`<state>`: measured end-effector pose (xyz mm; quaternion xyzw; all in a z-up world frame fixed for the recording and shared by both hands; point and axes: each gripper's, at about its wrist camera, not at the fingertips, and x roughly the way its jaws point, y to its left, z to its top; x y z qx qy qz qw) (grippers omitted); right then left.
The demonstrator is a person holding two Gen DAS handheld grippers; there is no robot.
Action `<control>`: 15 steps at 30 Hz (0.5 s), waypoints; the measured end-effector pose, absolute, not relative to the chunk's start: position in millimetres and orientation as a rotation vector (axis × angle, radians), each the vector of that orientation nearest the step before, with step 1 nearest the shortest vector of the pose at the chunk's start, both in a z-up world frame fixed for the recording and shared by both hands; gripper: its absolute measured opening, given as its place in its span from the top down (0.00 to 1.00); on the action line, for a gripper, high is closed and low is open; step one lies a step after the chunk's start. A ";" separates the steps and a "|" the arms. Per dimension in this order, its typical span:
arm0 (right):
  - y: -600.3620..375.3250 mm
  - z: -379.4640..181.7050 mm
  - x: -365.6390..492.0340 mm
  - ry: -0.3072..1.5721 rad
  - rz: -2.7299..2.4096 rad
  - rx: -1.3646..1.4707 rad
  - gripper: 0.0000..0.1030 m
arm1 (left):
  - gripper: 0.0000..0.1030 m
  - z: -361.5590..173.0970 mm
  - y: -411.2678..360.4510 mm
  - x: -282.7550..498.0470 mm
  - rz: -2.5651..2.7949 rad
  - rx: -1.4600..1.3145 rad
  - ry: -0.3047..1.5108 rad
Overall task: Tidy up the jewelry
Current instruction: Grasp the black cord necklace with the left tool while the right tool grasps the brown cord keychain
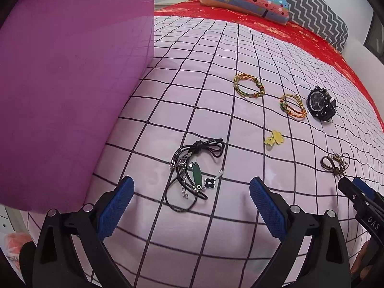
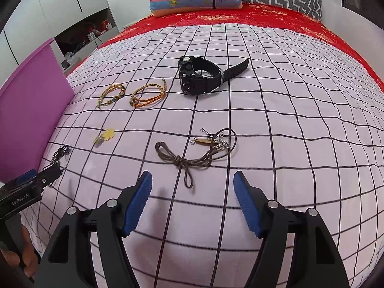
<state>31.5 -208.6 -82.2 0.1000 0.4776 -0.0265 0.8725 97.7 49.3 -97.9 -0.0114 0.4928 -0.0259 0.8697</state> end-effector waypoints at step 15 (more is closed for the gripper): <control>-205.8 -99.4 60.0 1.018 -0.084 0.110 0.34 | 0.08 -116.1 41.6 122.3 -0.024 0.002 1.034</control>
